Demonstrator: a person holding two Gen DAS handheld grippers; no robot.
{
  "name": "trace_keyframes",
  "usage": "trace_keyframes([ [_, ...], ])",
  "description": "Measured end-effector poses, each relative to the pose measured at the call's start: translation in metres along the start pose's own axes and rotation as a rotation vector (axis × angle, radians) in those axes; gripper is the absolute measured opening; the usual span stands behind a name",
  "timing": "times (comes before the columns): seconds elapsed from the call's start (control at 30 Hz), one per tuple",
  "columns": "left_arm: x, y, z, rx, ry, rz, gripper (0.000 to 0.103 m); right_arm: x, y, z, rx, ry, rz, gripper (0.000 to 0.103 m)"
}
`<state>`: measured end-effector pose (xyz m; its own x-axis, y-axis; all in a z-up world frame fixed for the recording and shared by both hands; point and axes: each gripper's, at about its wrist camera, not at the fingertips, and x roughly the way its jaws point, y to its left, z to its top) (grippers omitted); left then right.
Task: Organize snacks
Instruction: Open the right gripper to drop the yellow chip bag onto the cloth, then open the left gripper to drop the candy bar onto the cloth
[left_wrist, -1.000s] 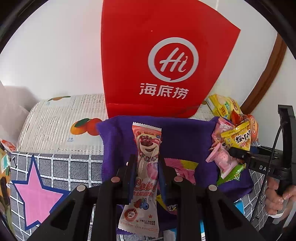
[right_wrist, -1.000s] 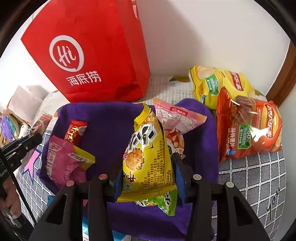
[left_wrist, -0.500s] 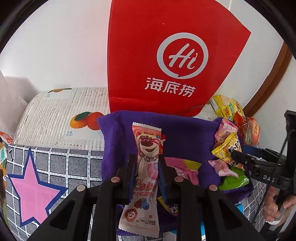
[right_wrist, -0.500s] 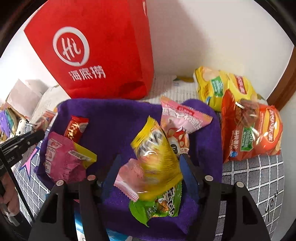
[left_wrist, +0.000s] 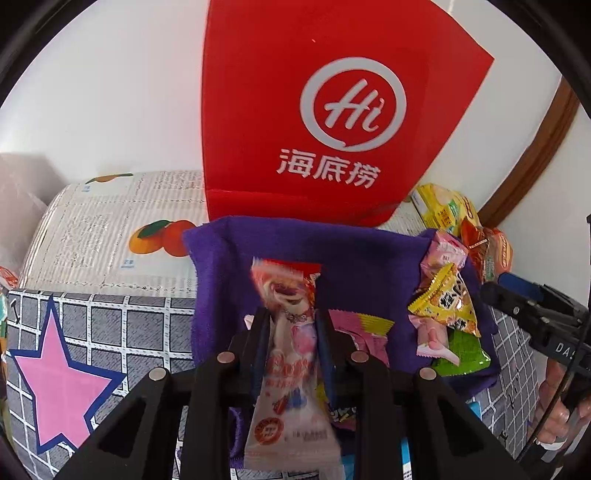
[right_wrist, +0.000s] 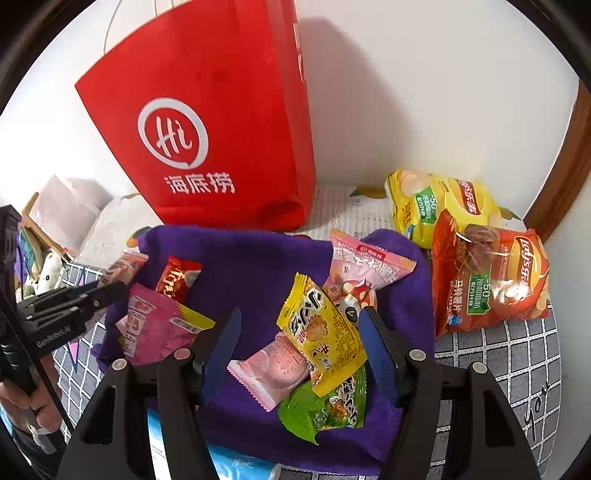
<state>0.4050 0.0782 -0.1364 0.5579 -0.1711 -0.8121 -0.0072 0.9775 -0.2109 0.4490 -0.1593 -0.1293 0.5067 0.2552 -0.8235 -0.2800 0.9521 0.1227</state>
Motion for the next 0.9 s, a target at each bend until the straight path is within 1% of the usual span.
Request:
trace_keyframes([
  [0.03, -0.001, -0.001, 0.000, 0.005, -0.001, -0.003, 0.032, -0.002, 0.001, 0.000, 0.000, -0.004, 0.001, 0.065],
  [0.1, -0.004, -0.002, 0.001, 0.005, -0.012, -0.002, 0.045, -0.005, 0.003, 0.000, -0.004, -0.010, 0.012, 0.065],
  [0.17, -0.008, -0.003, 0.002, 0.011, -0.025, -0.006, 0.049, -0.009, 0.005, 0.000, -0.005, -0.015, 0.044, 0.065],
  [0.23, -0.010, -0.004, 0.002, 0.014, -0.029, -0.007, 0.049, -0.013, 0.008, 0.001, -0.006, -0.025, 0.053, 0.065],
  [0.37, -0.013, -0.005, 0.003, 0.016, -0.027, -0.011, 0.050, -0.021, 0.011, -0.001, -0.004, -0.042, 0.036, 0.065],
  [0.5, -0.019, -0.007, 0.004, 0.017, -0.031, -0.022, 0.050, -0.037, 0.006, -0.011, 0.039, -0.069, 0.046, 0.065],
  [0.6, -0.027, -0.011, 0.003, 0.030, -0.035, -0.031, 0.050, -0.049, -0.001, -0.029, 0.087, -0.070, 0.060, 0.065],
  [0.67, -0.040, -0.019, 0.002, 0.055, -0.061, -0.036, 0.050, -0.054, -0.005, -0.041, 0.118, -0.059, 0.083, 0.065],
  [0.77, -0.061, -0.030, -0.003, 0.081, -0.097, -0.046, 0.051, -0.068, -0.007, -0.069, 0.156, -0.057, 0.115, 0.065],
  [0.83, -0.073, -0.036, -0.009, 0.091, -0.114, -0.073, 0.054, -0.076, -0.003, -0.086, 0.157, -0.057, 0.100, 0.061],
  [0.9, -0.079, -0.042, -0.018, 0.099, -0.116, -0.078, 0.055, -0.086, 0.003, -0.108, 0.144, -0.060, 0.068, 0.056],
])
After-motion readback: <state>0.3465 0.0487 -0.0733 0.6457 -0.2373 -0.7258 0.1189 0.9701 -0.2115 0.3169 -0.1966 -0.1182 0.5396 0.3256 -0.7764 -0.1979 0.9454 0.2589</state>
